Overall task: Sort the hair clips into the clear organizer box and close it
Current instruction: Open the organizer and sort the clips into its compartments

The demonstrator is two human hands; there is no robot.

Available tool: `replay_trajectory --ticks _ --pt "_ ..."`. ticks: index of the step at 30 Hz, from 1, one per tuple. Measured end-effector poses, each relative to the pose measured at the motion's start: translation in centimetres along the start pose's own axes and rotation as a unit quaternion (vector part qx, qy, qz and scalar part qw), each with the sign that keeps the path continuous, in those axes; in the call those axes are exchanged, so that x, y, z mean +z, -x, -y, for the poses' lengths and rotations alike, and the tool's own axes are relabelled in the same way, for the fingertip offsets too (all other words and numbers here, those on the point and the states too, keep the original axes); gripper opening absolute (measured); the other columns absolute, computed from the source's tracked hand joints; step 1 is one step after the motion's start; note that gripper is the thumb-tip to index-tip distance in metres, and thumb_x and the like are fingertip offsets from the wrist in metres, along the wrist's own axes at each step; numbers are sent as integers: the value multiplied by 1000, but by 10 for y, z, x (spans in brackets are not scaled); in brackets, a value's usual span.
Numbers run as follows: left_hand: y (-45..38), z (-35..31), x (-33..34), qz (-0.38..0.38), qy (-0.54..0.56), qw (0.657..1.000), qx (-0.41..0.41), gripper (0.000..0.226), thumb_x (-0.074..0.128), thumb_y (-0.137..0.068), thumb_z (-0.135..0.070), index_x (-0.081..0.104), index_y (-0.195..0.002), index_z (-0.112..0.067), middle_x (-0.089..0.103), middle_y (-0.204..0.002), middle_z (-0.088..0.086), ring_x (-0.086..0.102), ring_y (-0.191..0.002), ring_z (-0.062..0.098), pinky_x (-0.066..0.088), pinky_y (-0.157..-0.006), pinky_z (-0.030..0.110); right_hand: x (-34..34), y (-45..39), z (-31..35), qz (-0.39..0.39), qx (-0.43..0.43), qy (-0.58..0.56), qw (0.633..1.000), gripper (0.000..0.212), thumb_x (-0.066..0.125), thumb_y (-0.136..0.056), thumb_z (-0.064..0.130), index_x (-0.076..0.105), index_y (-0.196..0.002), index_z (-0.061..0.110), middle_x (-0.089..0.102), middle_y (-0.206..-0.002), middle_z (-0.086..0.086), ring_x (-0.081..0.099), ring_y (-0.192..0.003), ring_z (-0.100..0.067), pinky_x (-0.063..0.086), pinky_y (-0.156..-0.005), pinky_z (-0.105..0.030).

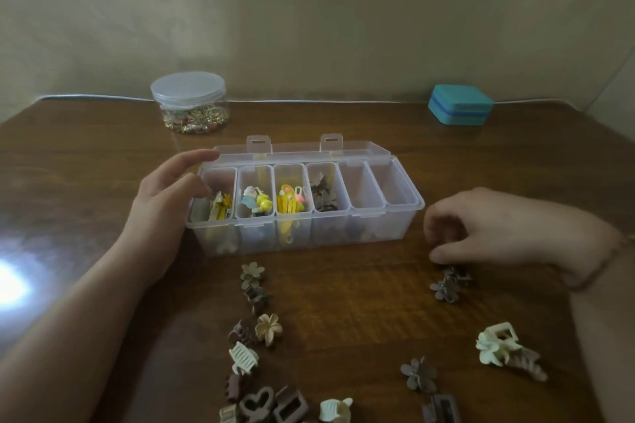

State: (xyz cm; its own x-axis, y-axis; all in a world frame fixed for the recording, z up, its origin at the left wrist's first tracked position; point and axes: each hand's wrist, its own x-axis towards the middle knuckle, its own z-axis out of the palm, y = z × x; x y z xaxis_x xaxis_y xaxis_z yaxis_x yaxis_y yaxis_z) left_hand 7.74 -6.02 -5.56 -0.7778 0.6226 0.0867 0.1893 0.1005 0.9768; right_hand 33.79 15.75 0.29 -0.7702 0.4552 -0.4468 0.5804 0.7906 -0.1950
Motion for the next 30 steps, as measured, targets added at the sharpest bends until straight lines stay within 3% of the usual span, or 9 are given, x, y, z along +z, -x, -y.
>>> replay_trajectory --ticks 4,7,9,14,20,22,24,26,30 --pt "-1 2 -2 10 2 1000 2 55 51 -63 -22 70 -113 -35 71 -104 -17 56 -121 19 42 -107 53 -13 9 -12 -157 3 -24 987 10 71 -81 40 61 -85 39 63 -89 12 59 -80 -2 44 -64 -20" --pt "-1 3 -1 31 -11 999 17 58 50 -66 -23 66 -121 -32 72 -99 -22 57 -115 10 44 -103 44 -10 8 -4 -446 -73 -170 876 10 73 -81 34 65 -87 32 66 -85 11 61 -77 -4 46 -60 -19" --pt "-2 4 -1 39 -8 999 17 57 52 -66 -25 67 -120 -35 70 -111 -15 57 -119 14 43 -106 49 -1 1 15 -500 -150 -261 812 11 71 -84 26 66 -93 24 68 -89 8 63 -81 -7 51 -66 -17" --pt "-2 6 -3 63 -5 998 12 56 56 -63 -33 67 -118 -43 62 -130 -7 54 -125 18 43 -107 53 20 -13 38 -405 -172 -161 883 16 61 -83 46 62 -97 38 61 -97 23 53 -99 11 40 -74 -4" --pt "1 4 2 24 -7 999 42 53 52 -69 -23 68 -118 -31 72 -97 -27 62 -97 -12 48 -85 28 -3 3 12 -442 -130 -189 867 4 68 -82 31 67 -82 35 67 -82 16 61 -80 1 46 -63 -13" --pt "3 3 4 9 -10 999 53 48 53 -74 -17 67 -119 -25 70 -85 -35 60 -85 -21 43 -78 23 -12 9 -9 -342 -68 -132 928 10 73 -80 31 66 -81 38 67 -82 13 62 -78 -2 49 -66 -22" --pt "4 3 4 -2 -12 998 54 49 52 -74 -17 67 -120 -22 69 -82 -35 60 -83 -21 42 -76 22 -14 13 -24 -110 -17 -73 991 21 75 -77 40 63 -92 46 68 -87 12 64 -83 -5 55 -74 -31" --pt "4 2 4 0 -16 999 48 55 49 -69 -21 66 -121 -22 69 -83 -35 60 -84 -21 42 -77 22 -11 12 -24 85 18 -93 992 39 77 -77 38 56 -107 48 70 -93 8 68 -81 -7 58 -75 -32" --pt "4 1 2 10 -28 999 41 57 48 -68 -22 65 -122 -25 69 -83 -36 58 -83 -24 42 -81 25 -4 4 -16 121 28 -91 988 35 79 -78 24 58 -104 33 71 -86 -1 65 -66 -9 53 -61 -24"
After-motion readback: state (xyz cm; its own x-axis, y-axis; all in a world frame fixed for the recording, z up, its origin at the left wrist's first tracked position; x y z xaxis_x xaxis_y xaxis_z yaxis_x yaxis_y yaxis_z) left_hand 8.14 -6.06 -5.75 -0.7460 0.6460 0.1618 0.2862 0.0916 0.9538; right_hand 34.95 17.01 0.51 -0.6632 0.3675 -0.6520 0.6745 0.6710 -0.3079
